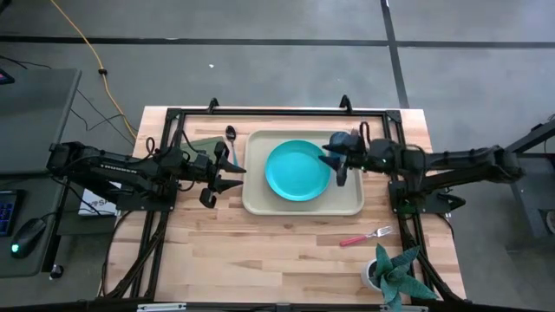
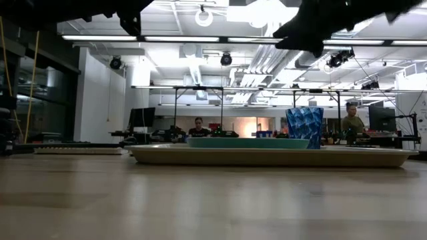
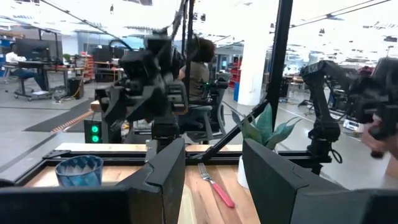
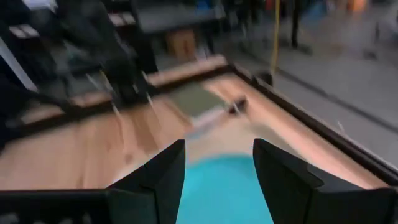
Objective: Pick and place plate/cup/fork/spoon on tray
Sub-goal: Put the blue spoon on the gray tray beside the blue plate
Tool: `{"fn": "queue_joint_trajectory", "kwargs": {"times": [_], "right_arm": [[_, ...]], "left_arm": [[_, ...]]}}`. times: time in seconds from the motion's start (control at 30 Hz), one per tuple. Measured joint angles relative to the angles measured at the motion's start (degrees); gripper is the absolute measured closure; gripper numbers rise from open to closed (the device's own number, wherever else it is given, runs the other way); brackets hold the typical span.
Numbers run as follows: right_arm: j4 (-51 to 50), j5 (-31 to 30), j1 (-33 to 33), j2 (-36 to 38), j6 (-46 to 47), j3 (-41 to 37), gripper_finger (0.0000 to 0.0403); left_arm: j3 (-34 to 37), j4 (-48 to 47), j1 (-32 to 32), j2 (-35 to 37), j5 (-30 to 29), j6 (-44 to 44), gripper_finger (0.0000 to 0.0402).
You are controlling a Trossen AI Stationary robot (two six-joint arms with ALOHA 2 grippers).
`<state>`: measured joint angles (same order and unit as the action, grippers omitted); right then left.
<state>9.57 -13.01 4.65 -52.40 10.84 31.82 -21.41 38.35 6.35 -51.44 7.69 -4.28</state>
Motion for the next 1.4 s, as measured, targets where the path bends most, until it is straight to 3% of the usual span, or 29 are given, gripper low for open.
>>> {"fn": "queue_joint_trajectory", "kwargs": {"times": [0.13, 0.2, 0.67, 0.73, 0.83, 0.9, 0.97, 1.13, 1.3, 1.4], "right_arm": [[18.63, 0.12, -0.35, -0.88, -2.22, -9.15, 0.0222], [22.47, 0.09, -0.34, -1.05, -2.33, -11.19, 0.0222], [24.69, 4.48, -0.33, -1.09, -3.89, -10.82, 0.0222], [24.70, 4.48, -0.33, -1.09, -4.55, -10.82, 0.0222], [25.54, 4.48, -0.31, -1.09, -4.91, -10.81, 0.0222], [26.22, 4.45, -0.21, -1.09, -4.91, -10.78, 0.0222], [26.77, 4.47, -0.20, -1.09, -4.92, -10.78, 0.0222], [26.78, 4.45, -0.20, -1.09, -5.76, -10.78, 0.0222], [26.70, 4.45, -0.20, -1.09, -5.78, -10.78, 0.0222], [26.68, 4.45, -0.20, -1.09, -5.78, -10.78, 0.0222]], "left_arm": [[0.00, -0.45, 0.00, 0.00, -1.33, 2.20, 0.0261], [0.00, -1.10, 0.00, 0.00, -2.15, 2.49, 0.0261], [0.00, -1.31, 0.00, -0.15, -4.40, 2.15, 0.0261], [0.00, -1.61, -0.10, -0.51, -8.37, -0.69, 0.0261], [-0.41, -6.69, 0.47, -1.69, -23.17, -6.82, 0.0261], [-3.51, -17.09, 3.21, -2.73, -31.00, -7.19, 0.0261], [-8.44, -29.73, 8.12, -4.09, -33.65, -9.58, 0.0261], [-18.79, -48.79, 24.40, -13.52, -27.03, -12.43, 0.0261], [-22.26, -52.07, 39.24, -25.60, -14.23, -15.35, 0.0261], [-22.82, -51.30, 44.25, -31.80, -10.28, -16.51, 0.0261]]}}
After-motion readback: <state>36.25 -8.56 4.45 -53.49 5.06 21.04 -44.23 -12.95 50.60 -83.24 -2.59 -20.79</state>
